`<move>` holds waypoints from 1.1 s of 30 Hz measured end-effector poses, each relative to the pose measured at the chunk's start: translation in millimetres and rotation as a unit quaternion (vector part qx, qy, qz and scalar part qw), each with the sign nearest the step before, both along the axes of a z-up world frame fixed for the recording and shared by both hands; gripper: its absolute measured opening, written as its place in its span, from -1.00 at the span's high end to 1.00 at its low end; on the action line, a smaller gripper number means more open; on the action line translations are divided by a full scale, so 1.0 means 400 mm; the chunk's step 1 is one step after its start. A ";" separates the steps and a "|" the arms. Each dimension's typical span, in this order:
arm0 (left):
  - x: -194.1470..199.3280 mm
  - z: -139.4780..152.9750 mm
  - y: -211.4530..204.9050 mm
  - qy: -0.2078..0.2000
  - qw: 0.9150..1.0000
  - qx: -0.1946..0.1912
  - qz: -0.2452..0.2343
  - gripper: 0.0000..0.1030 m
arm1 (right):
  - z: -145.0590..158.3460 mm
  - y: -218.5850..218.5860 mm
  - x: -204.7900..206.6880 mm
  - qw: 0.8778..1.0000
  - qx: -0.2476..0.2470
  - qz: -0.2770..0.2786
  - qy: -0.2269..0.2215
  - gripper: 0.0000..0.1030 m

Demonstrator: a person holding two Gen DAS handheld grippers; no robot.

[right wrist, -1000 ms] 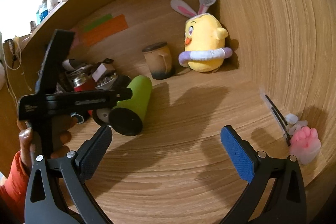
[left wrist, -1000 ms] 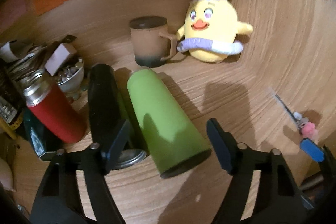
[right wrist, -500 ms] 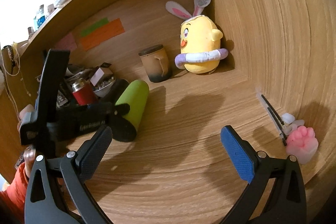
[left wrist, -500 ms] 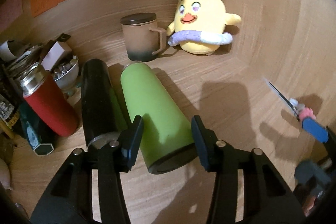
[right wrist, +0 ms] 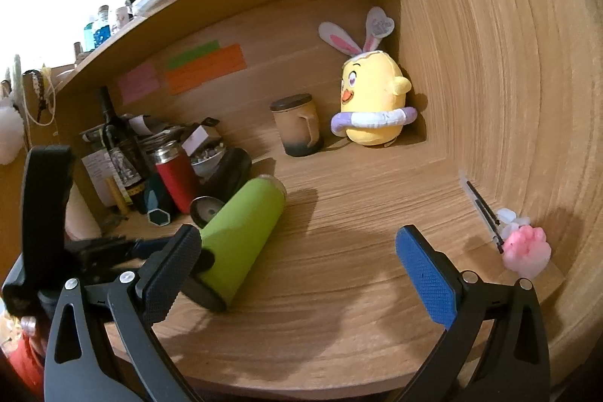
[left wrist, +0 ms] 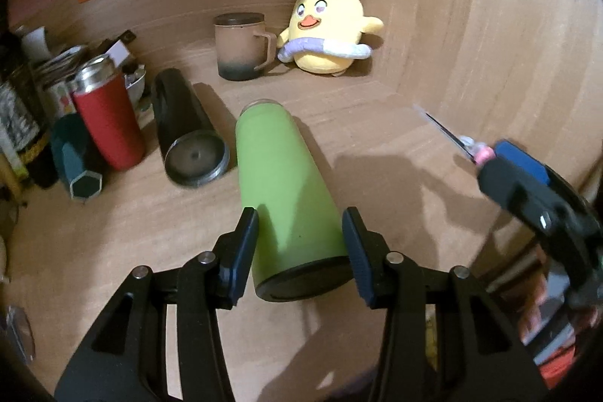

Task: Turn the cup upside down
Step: 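Close the right gripper around the green tumbler's base end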

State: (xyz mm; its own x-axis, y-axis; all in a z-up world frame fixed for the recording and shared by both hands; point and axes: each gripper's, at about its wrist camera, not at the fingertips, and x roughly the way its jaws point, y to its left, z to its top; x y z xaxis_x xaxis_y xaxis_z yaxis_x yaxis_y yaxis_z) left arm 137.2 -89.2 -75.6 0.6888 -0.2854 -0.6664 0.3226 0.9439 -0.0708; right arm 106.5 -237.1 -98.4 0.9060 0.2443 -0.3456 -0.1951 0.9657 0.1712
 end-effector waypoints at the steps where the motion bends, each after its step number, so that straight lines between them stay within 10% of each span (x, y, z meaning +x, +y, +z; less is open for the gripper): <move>1: -0.019 -0.001 0.004 -0.002 1.000 -0.001 -0.001 0.12 | 0.002 0.005 -0.008 1.000 -0.001 0.002 -0.001 -1.00; 18: -0.194 0.056 0.141 -0.028 0.997 -0.078 0.008 0.06 | 0.034 0.130 -0.099 0.998 -0.043 0.034 -0.025 -1.00; 22: -0.231 0.074 0.218 -0.077 0.992 -0.060 0.080 -0.28 | 0.000 0.178 -0.066 0.998 -0.048 0.051 0.001 -1.00; 33: -0.211 0.021 0.282 -0.068 0.989 -0.036 0.125 -0.32 | -0.156 0.298 0.024 0.993 -0.101 0.032 0.050 -1.00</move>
State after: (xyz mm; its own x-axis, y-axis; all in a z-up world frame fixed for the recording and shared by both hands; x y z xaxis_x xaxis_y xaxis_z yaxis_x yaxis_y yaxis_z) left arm 52.7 23.6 -67.3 0.8255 -0.1381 -0.5473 0.0902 0.9894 -0.1137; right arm 116.0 -117.9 -160.7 0.8496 0.2169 -0.4807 -0.2492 0.9684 -0.0035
